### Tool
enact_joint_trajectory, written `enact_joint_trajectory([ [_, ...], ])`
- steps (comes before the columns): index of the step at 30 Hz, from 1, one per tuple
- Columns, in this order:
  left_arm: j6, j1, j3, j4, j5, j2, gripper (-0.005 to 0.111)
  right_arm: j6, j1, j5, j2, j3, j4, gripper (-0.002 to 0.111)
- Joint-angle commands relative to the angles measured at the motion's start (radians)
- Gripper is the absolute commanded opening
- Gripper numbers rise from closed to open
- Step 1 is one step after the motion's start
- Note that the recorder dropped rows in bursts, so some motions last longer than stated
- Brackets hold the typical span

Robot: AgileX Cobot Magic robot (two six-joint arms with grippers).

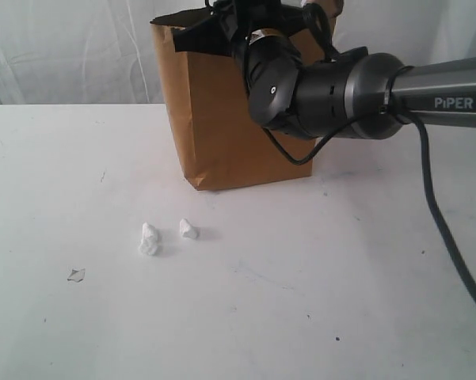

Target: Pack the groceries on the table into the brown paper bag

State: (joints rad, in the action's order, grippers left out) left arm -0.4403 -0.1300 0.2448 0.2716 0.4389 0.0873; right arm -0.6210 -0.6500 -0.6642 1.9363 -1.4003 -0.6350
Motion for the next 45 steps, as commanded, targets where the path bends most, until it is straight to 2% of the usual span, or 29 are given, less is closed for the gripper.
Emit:
enact_joint_trajectory([
  [1,-0.007,0.001,0.007,0.002,0.000,-0.005,0.000,0.005,0.002,-0.017,-0.004,-0.005,-0.020,0.018],
  [8,-0.007,0.001,0.007,0.002,0.000,-0.005,0.000,0.005,0.002,-0.007,-0.013,-0.005,-0.024,0.018],
  [16,-0.007,0.001,0.007,0.002,0.000,-0.005,0.000,-0.014,0.002,0.306,-0.123,-0.005,-0.053,0.017],
  [18,-0.007,0.001,0.007,0.002,0.000,-0.005,0.000,-0.044,0.002,0.402,-0.153,-0.005,-0.053,0.013],
  [20,-0.007,0.001,0.007,0.002,0.000,-0.005,0.000,-0.070,0.002,0.464,-0.182,-0.005,-0.053,0.003],
  [21,-0.007,0.001,0.007,0.002,0.000,-0.005,0.000,-0.076,0.002,0.479,-0.192,-0.005,-0.053,0.000],
  [30,0.039,0.001,0.007,0.059,-0.003,-0.005,0.000,-0.081,0.064,0.488,-0.311,0.106,-0.053,0.000],
  [34,0.040,0.001,0.007,0.059,-0.005,-0.005,0.000,-0.123,0.117,0.491,-0.410,0.228,-0.053,0.000],
  [39,0.018,0.001,0.007,-0.031,-0.083,-0.005,0.000,-0.393,0.221,0.519,-0.554,0.399,-0.053,0.000],
  [42,0.007,0.001,0.007,-0.129,-0.169,-0.005,0.000,-0.537,0.328,0.537,-0.633,0.511,-0.054,0.000],
  [45,0.007,0.001,0.007,-0.138,-0.218,-0.005,0.000,-0.560,0.456,0.535,-0.694,0.612,-0.098,0.000],
])
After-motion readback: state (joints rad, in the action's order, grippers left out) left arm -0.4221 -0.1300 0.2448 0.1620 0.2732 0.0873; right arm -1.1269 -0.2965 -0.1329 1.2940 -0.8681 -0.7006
